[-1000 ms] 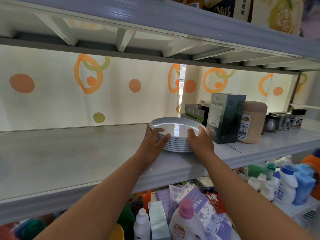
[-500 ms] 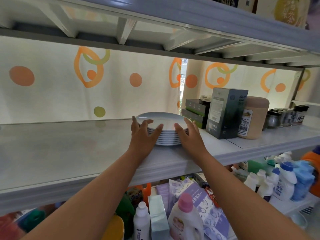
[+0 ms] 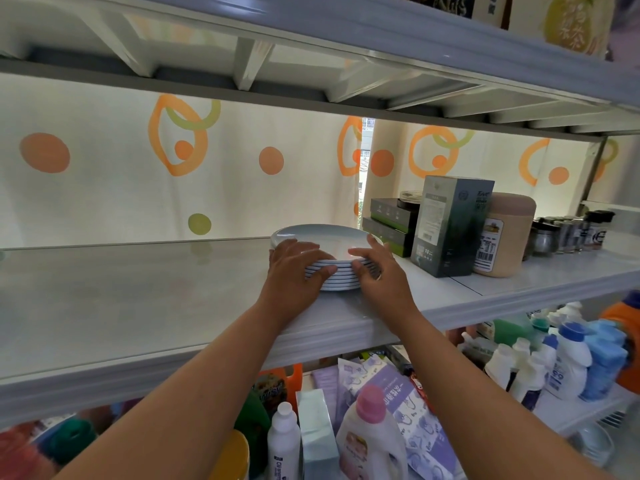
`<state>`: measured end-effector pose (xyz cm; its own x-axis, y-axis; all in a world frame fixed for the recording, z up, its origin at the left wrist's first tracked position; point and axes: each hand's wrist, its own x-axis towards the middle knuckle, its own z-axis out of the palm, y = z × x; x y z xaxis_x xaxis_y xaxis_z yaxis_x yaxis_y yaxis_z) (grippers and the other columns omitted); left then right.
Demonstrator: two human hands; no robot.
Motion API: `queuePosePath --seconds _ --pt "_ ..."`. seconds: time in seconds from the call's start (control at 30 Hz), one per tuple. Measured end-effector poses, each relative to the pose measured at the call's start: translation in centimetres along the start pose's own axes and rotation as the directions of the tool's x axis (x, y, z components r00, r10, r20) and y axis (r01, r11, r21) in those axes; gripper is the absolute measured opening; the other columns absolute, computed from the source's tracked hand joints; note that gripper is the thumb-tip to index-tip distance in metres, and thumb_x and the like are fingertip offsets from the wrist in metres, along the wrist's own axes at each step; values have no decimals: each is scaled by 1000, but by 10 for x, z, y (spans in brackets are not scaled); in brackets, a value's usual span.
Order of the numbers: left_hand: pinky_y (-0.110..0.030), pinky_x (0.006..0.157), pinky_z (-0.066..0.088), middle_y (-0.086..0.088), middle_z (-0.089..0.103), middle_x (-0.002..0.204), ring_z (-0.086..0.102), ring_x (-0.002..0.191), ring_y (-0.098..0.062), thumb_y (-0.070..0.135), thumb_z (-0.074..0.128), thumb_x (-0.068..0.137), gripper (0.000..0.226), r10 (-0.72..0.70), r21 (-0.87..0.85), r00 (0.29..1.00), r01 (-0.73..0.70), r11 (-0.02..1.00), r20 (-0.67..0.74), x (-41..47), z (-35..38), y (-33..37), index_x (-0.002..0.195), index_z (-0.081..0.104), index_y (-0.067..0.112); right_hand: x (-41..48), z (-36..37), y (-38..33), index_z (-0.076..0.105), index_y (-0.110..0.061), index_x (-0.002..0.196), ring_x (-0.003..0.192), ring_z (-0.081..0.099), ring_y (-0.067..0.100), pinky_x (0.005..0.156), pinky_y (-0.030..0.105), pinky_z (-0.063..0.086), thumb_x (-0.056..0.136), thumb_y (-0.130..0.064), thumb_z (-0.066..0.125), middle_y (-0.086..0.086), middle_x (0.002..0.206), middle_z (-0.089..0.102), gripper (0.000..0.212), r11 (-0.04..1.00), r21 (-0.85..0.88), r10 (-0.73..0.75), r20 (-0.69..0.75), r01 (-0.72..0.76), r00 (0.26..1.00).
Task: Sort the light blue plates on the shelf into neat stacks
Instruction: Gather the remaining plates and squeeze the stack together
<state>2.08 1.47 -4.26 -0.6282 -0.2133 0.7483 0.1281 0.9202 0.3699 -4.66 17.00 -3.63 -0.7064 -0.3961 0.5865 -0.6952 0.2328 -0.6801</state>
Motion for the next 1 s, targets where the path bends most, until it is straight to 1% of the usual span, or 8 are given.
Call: queuePosePath --seconds 0.1,0.17,0.27,0.33,0.4,0.63,0.83,1.0 --pt "-33 108 23 -5 59 125 43 125 -23 51 54 78 37 -47 -24 999 47 999 -11 1 -1 5 102 69 27 0 -3 -1 57 -22 123 145 20 24 117 41 25 92 -19 56 6 156 25 31 998 50 40 -2 -40 999" --pt "-34 112 16 -9 39 144 24 139 -25 47 65 78 39 -137 -66 991 136 989 -10 0 -3 8 113 63 30 -1 -6 -2 50 -24 130 146 17 23 115 36 24 91 -22 59 6 158 17 40 991 104 89 7 -90 996" --pt "-36 114 15 -9 6 155 2 144 -24 44 76 68 74 -333 -225 938 345 911 93 -3 -11 10 133 42 33 0 -8 -5 38 -25 139 146 15 23 110 30 26 88 -27 62 6 159 12 56 977 158 131 73 -141 989" --pt "-30 111 22 -8 11 150 14 140 -21 41 82 60 92 -351 -304 922 385 871 163 -5 -13 8 137 33 32 0 -9 -7 35 -24 141 144 19 25 106 27 29 86 -26 65 6 158 10 62 982 118 131 134 -147 982" --pt "-24 105 27 -5 20 142 25 132 -18 38 85 56 96 -317 -309 933 356 882 170 -6 -13 6 136 32 29 0 -8 -7 36 -24 140 143 19 26 108 30 30 84 -23 67 7 159 5 64 990 40 128 152 -135 980" --pt "-24 94 33 -8 33 133 37 121 -20 35 84 58 87 -319 -279 939 343 897 128 -5 -11 3 131 38 24 0 -8 -4 35 -27 141 144 20 28 112 36 29 83 -29 68 11 160 7 68 993 -49 117 133 -111 984" --pt "-21 95 29 -7 38 135 38 124 -19 40 73 72 68 -364 -312 929 366 877 66 -3 -11 3 129 42 20 2 -6 -4 24 -27 147 147 14 27 115 37 25 88 -38 58 11 160 2 69 990 1 140 133 -141 981" --pt "-22 95 30 -7 40 134 39 122 -19 40 69 76 60 -366 -322 929 365 873 60 -2 -11 3 127 45 19 3 -7 -3 25 -21 148 146 16 27 115 36 25 91 -40 53 13 160 8 66 987 -14 159 110 -158 981"
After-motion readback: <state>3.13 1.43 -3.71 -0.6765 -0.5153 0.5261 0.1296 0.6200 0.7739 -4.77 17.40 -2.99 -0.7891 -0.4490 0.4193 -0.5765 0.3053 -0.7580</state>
